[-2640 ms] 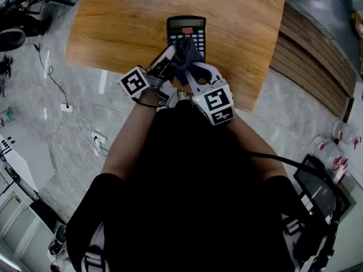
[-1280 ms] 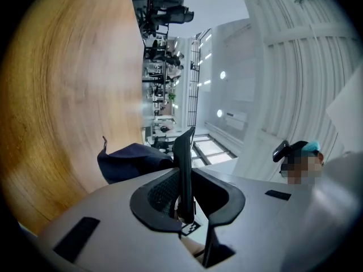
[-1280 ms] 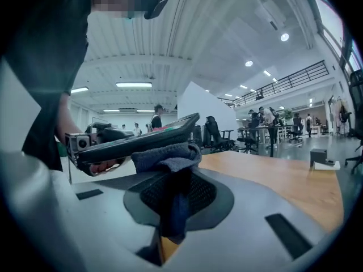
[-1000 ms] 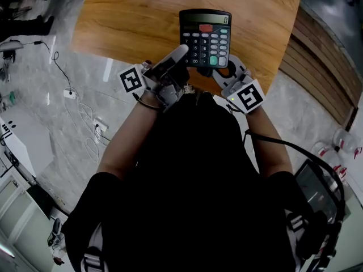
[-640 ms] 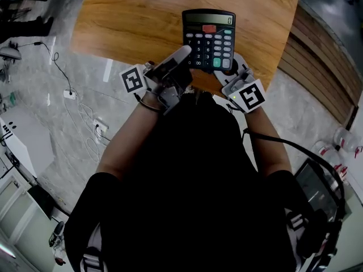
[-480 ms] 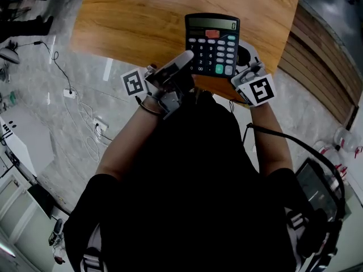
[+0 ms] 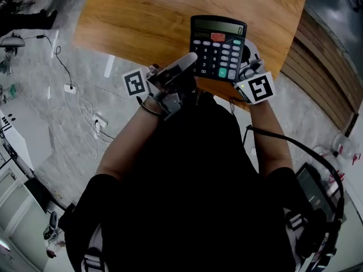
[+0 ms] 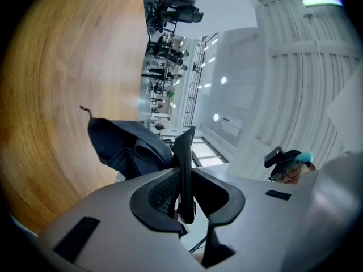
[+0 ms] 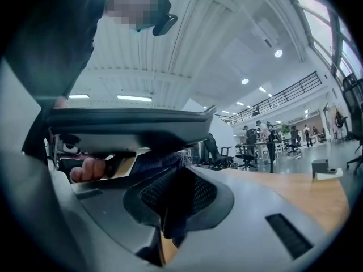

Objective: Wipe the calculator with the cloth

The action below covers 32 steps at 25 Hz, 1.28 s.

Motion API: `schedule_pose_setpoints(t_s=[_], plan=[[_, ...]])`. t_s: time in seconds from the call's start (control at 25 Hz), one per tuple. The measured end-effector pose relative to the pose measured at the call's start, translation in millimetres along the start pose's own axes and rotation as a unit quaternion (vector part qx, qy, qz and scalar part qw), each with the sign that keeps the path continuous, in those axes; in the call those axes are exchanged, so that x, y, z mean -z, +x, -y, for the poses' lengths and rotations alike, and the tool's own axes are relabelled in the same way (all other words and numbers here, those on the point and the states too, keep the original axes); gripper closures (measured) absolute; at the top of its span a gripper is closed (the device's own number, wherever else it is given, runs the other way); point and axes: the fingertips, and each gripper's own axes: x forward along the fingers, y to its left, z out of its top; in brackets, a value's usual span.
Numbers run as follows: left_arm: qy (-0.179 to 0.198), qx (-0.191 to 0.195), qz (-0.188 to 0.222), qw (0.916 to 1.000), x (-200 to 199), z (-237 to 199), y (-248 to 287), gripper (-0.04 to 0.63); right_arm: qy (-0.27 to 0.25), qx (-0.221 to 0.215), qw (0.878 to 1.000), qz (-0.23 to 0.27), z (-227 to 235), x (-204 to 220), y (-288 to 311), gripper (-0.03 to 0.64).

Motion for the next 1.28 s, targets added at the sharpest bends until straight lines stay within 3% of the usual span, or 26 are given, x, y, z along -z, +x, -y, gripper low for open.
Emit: schedule_pose_setpoints(t_s=[0.24,0.4,0.52,0.84,1.04,1.28], plan=[[0.013,-0.011,0.021,0.9996,-2,-1,-3,0.525,0.035,-0.059,0.998,0.002,-67,3,-16,0.575],[0.018,-0.017,0.035,0.9991,-2,0,-3,0.525,0.053,-0.071,0.996,-0.009,-89,5,-38,0.575],[0.017,-0.020,0.043,0.9987,-5,-4,-5,0.525,0.051,-0.051,0.997,-0.012,-78,5,-52,0.575],[0.002,-0.013,0.033,0.9994,-2,-10,-5,0.525,0.001,0.041,0.999,0.010,7,-8,-62,0.575],[-0.030,0.011,0.033,0.9989,-1,-4,-2,0.525,-0.010,0.047,0.999,0.023,22,-17,-37,0.575],[-0.042,0.022,0.007,0.9989,2,0,1,0.525,0.011,0.019,0.999,0.031,0,-13,3,0.575]])
